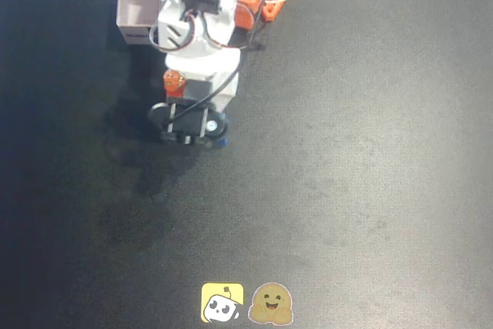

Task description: Put the red cube on top of the blue cube.

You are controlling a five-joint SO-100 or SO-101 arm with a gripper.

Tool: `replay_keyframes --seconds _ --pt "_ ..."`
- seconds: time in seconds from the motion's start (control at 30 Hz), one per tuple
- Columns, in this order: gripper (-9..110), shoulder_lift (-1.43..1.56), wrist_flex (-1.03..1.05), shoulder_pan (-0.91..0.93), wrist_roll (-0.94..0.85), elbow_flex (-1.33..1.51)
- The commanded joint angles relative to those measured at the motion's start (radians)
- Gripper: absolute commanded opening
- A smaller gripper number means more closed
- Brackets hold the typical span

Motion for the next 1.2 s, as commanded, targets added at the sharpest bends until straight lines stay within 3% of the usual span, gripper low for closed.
replay_keyframes --seconds 0.0,0.7,1.17 --pt "8 0.063 -0.006 -0.012 0.011 0.011" --pt "8 0.115 -0.017 -0.061 0.037 0.146" --pt "8 0.066 -0.143 -0.063 0.057 0.201"
